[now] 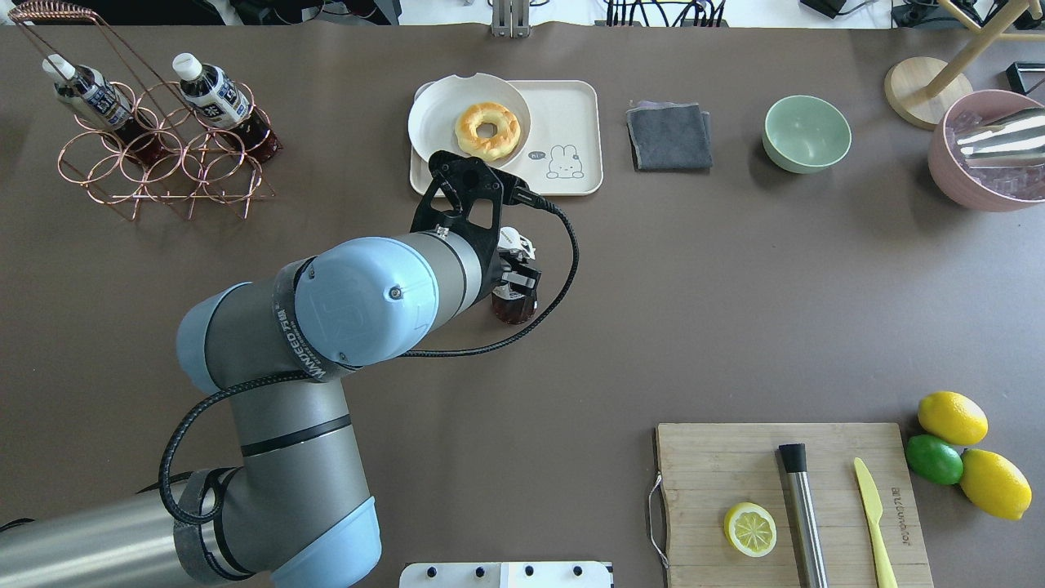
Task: Place tea on tray
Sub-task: 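Lift the tea bottle out of the rack with the left gripper, then set the tea bottle upright on the table and withdraw the left gripper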
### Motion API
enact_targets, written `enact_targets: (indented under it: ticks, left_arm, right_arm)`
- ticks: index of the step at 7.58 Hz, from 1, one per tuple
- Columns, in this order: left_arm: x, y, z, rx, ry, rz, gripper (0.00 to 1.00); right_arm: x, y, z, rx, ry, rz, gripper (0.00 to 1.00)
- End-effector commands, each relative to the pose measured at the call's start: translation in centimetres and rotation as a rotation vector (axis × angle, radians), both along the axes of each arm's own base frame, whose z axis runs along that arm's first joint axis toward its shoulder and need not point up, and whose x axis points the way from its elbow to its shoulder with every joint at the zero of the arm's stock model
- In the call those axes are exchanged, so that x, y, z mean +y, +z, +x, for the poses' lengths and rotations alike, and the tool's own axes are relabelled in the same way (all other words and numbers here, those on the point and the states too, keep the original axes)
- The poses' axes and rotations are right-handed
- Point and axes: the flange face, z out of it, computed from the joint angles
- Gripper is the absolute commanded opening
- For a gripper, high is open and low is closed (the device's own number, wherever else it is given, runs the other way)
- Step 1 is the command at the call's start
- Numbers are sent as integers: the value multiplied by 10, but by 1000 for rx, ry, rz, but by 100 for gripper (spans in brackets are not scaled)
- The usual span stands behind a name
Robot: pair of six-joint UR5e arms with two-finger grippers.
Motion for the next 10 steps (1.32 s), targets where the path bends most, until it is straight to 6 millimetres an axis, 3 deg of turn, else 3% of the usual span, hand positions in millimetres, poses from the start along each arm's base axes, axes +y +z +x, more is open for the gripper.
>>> enact_targets:
  ticks: [1, 3, 4, 6, 7, 8, 9, 10]
  left_arm:
    - [3, -8, -20, 31, -13, 16, 97]
    - [-7, -11, -91, 28, -30, -12, 97]
    - [-23, 9, -133, 34, 1, -74, 97]
    - [-55, 71, -228, 30, 3, -204, 97]
    - [-65, 94, -266, 13, 27, -229, 98]
    - [-71, 124, -302, -37, 65, -212, 98]
    - [-70, 160, -337, -75, 74, -243, 99]
    - [-67, 198, -358, -134, 77, -246, 99]
  right_arm:
    - [0, 0, 0, 0, 1, 2, 100]
    - [-1, -8, -3, -44, 2, 17, 100]
    - [-5, -22, -4, -73, 2, 59, 100]
    - [-13, -67, -10, -159, 13, 184, 100]
    - [-16, -100, -11, -171, 54, 212, 100]
    - [-29, -154, -22, -203, 132, 188, 100]
    - [-45, -211, -58, -245, 173, 139, 98]
    - [-75, -272, -96, -287, 141, 207, 98]
